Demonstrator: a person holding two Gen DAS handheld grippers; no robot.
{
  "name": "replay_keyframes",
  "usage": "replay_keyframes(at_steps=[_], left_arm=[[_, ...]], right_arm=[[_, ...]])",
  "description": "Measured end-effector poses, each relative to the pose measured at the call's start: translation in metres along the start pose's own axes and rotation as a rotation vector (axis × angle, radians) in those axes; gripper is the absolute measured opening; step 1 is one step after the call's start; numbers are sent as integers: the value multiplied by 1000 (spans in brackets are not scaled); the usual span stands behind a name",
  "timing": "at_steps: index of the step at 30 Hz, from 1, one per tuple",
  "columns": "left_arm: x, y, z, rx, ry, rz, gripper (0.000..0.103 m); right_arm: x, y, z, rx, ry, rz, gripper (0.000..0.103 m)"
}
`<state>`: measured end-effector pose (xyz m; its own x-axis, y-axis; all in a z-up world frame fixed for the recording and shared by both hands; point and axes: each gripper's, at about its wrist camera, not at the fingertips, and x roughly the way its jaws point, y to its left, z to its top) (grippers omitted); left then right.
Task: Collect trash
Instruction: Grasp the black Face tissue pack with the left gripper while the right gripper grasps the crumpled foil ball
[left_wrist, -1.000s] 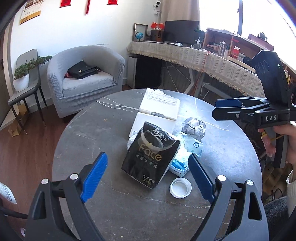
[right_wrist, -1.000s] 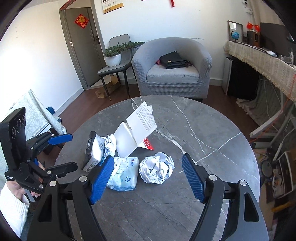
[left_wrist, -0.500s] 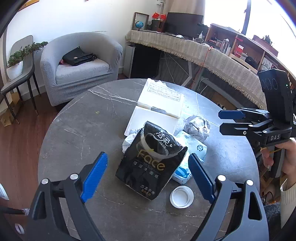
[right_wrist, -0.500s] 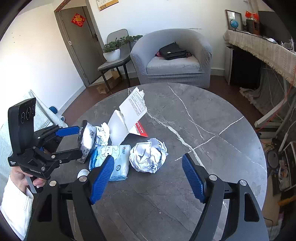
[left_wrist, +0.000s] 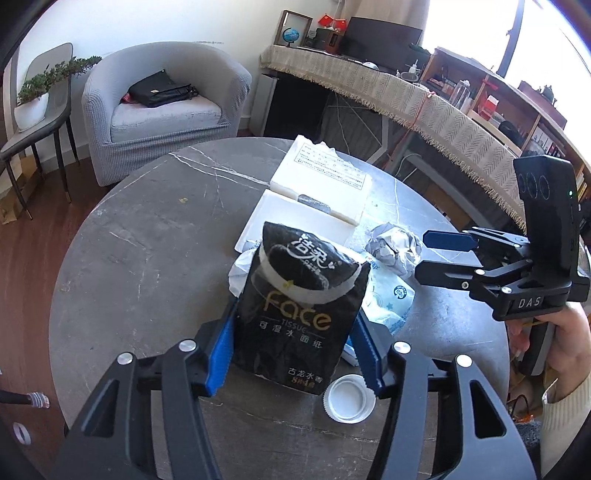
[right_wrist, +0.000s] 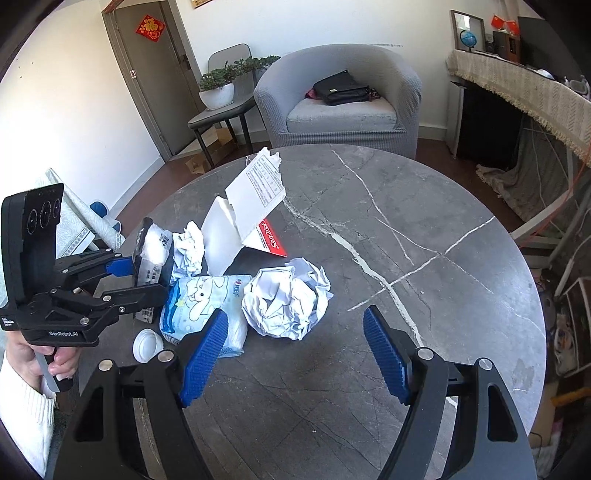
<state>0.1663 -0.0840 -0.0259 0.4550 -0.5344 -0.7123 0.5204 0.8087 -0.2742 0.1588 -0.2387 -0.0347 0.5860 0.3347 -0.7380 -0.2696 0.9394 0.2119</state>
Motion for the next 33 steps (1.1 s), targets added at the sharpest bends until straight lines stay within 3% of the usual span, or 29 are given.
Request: replay_keyframes(at_steps=[10,13,22,25,33], left_arm=[[-27,12,-5,-62,-75,-2,59],[-36,20,-7,-110,-106,22,59],[-61,39,-14,-178,-170,54,59],[-68,41,-16,-197,-181,59,59],[-85,55,-29,-234,-191,101,59]], right_arm=[[8,-3,4,41,-5,-21,76],[11,0,8,42,-10,-38,70],[26,-1,13,74,1,-52,65],[31,-2,15,99,12,-41,52],[13,12,20,57,-29,-69,49]])
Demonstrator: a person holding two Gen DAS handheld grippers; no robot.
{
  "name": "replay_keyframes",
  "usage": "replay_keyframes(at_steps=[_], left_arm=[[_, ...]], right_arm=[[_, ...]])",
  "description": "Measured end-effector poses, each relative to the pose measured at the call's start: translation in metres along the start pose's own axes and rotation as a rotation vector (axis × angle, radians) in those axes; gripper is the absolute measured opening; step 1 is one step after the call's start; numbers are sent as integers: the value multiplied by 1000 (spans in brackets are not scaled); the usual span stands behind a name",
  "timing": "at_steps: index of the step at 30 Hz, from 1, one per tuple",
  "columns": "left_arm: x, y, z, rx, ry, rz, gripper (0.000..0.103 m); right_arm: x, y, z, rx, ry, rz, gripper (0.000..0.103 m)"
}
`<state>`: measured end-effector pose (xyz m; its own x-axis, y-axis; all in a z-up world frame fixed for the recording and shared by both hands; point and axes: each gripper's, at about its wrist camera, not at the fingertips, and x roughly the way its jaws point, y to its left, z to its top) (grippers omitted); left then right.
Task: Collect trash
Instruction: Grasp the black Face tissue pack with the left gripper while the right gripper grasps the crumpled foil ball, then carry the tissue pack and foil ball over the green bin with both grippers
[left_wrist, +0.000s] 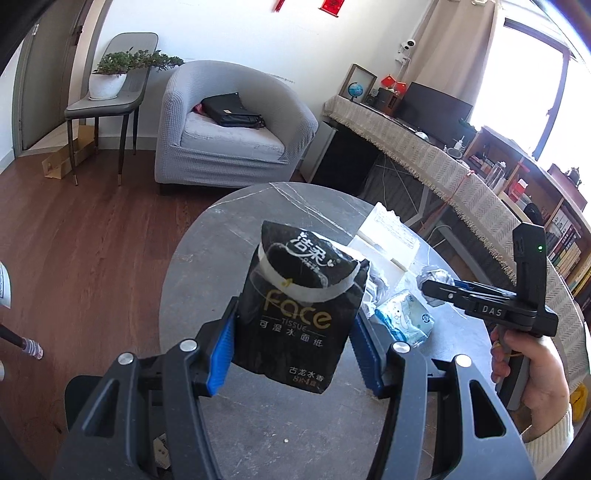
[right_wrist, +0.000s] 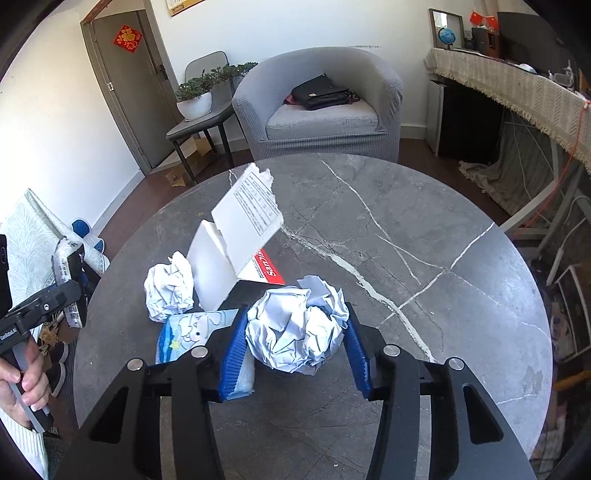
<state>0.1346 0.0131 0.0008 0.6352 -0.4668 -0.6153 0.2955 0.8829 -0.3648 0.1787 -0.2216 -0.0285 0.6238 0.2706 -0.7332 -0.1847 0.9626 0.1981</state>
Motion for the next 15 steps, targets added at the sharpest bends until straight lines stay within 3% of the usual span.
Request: replay_keyframes(at_steps=[15], left_arm=[[-43,53,-17,-59,-3,160,59]], right_arm=[[-11,80,8,-126,-49,126,49]])
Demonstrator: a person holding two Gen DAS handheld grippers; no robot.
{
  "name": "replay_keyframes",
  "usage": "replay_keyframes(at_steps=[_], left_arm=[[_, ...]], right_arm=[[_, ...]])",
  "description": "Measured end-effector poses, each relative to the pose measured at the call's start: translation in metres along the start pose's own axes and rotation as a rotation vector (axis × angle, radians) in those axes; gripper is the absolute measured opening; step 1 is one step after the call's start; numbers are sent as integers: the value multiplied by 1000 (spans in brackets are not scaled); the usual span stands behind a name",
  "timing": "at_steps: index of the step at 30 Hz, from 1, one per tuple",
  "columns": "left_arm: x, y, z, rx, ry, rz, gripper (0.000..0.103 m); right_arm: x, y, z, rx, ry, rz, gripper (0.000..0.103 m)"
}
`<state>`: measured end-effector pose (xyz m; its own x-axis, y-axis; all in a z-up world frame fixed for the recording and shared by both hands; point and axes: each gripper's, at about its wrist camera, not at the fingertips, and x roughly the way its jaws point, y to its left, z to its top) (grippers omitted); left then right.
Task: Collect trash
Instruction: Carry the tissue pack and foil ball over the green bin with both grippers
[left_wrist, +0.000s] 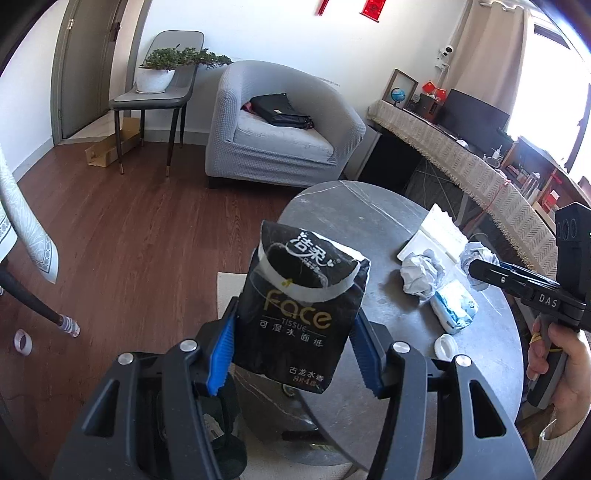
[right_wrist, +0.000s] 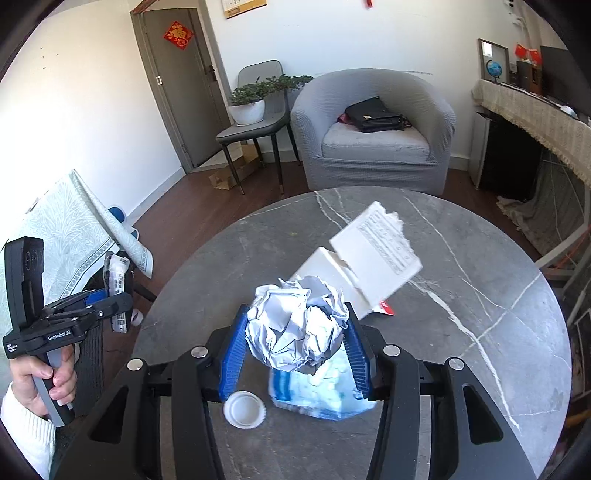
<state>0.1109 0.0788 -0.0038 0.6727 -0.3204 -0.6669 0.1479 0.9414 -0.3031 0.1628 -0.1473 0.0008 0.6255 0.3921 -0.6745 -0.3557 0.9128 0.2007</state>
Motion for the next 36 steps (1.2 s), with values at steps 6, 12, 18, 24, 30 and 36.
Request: replay_keyframes(at_steps=[6,12,18,24,30,36], left_arm=[[-14,37,-7,-29,15,87,59],[-13,64,-22,-35,89,165,59],[-3,95,-46,-41,183,224,59],[10,121,-71,-57,277,254,59],[24,139,-96,-47,378,266,59],[46,145,-126,-36,483,265,59]], right_arm=[[9,34,5,-41,1,55,50],[21,74,10,-98,12,108,50],[39,111,13,-149,39,162,49],[57,150,16,-200,64,205,50],[77,184,10,-247,102,231,50],[101,220,1,-301,154,236,49]])
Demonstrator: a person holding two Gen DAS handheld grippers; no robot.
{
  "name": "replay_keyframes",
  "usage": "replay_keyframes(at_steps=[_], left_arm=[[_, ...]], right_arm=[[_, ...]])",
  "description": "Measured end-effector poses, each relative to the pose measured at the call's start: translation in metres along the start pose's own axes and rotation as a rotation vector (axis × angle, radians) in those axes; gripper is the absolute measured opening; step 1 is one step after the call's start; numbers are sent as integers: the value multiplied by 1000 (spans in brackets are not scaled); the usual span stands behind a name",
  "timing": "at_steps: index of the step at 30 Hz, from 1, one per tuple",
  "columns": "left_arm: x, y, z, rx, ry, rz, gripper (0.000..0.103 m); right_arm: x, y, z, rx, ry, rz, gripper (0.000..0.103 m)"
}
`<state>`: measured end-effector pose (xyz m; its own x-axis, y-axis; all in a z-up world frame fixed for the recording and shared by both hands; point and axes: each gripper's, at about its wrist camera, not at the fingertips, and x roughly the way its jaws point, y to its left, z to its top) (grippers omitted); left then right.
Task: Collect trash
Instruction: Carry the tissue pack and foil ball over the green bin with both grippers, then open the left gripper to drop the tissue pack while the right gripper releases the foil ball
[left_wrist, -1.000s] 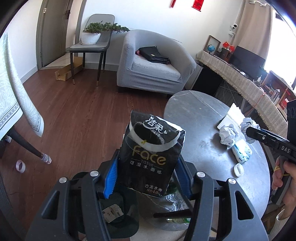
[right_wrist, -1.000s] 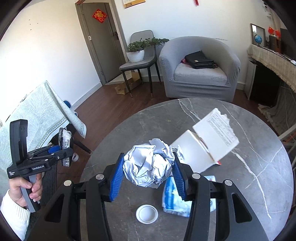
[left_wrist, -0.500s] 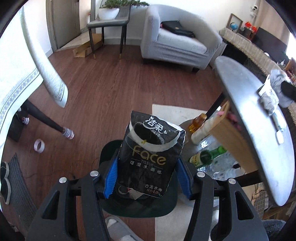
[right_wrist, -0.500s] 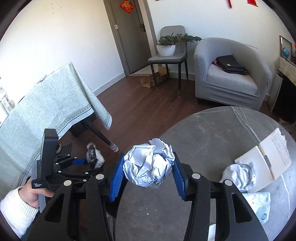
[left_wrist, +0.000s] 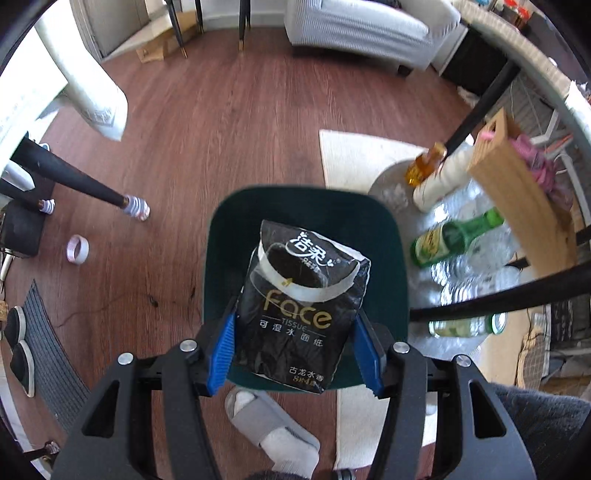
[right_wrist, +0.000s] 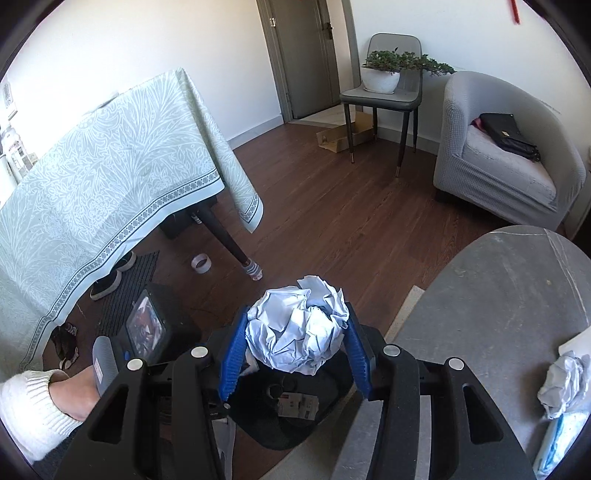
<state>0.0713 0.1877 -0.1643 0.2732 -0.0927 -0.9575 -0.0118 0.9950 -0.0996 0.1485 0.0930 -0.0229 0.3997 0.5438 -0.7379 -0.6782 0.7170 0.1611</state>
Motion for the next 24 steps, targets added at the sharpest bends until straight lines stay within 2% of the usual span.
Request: replay_keyframes(at_steps=[8,12,14,20,24], left_arm=[[15,8,-12,-11,61,-2,61],[9,11,-15,10,49,-13,69],[6,13,-17,14,47,-18,70],[-13,23,-18,-4,10,-32,64],[-34,30,-16,-33,-47,-34,59]], right_arm=[[45,24,0,-21,88,0,49],[69,33,-7,-25,136,12,49],[80,35,-9,-31,159,-1,49],[109,35,-14,-22,215,-23,49],[127,32,-20,3,243,-16,49]])
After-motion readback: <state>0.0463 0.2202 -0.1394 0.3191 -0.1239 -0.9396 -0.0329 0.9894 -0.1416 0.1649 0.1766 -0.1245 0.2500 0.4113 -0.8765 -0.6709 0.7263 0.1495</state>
